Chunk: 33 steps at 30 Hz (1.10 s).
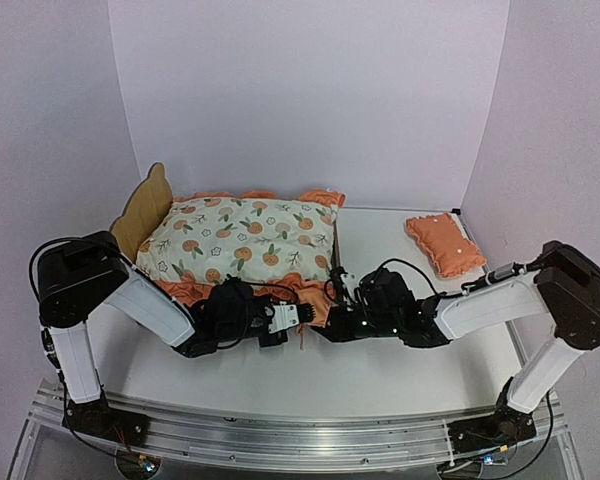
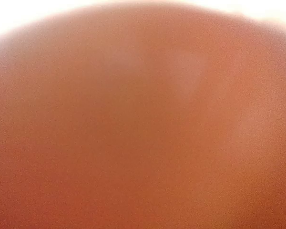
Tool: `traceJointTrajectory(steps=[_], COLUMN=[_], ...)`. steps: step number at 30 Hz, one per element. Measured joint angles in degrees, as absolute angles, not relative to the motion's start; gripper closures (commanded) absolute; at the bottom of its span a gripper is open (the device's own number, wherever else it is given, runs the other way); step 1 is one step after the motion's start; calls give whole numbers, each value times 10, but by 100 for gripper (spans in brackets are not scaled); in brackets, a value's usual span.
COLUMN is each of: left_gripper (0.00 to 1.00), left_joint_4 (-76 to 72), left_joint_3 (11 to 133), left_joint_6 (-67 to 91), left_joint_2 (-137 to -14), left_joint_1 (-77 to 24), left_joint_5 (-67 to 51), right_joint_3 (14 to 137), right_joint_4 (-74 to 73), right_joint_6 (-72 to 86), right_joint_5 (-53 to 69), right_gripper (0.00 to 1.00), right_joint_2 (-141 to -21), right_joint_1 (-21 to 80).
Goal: Set up the pet bed
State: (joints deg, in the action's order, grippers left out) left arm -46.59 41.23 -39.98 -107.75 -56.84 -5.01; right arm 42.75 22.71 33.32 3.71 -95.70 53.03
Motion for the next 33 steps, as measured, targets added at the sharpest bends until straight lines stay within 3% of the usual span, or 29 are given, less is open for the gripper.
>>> traceJointTrajectory(steps=[7,20,22,24,27,33], left_gripper=[100,100,100,100,100,100], left_joint_4=[-465,-463,-464,-464,-465,-447], left_joint_3=[412,412,412,412,412,412], left_joint_6=[-390,-390,-389,-389,-386,-375], left_joint_2=[-1076,-1076,-1076,-1076,-1076,-1066], left_joint_1=[-568,-568,-568,-568,-568,-568], left_joint_5=[-48,-44,-44,-44,-44,-42], right_joint_3=[402,426,431,435,436,420], right_joint_4=[225,337,348,360,374,364], right_joint_6=[302,276,276,277,286,271], right_joint_5=[-71,-207,-211,-213,-218,-224], right_gripper=[45,47,53,73,95,100], right_joint_2=[-963,-1100,-1111,-1120,-1131,-1115], right_joint_1=[627,643,643,643,642,641])
